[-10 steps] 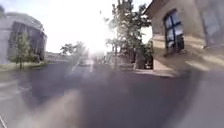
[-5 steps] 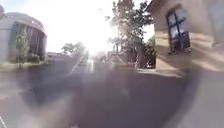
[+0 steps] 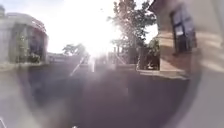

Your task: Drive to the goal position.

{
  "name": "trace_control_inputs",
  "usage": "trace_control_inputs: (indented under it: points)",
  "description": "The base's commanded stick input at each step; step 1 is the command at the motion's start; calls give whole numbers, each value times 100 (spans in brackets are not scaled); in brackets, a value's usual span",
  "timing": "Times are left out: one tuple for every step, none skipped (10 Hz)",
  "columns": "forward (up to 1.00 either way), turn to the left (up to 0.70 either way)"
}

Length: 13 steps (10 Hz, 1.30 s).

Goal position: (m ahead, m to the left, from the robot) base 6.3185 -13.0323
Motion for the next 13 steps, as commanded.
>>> trace_control_inputs:
  points:
    - [70,-14]
    - [70,-14]
    - [70,-14]
    - [70,-14]
    - [70,-14]
    - [70,-14]
    - [70,-14]
    - [70,-11]
    - [70,-6]
    - [70,0]
    - [70,0]
    - [70,0]
    - [70,0]
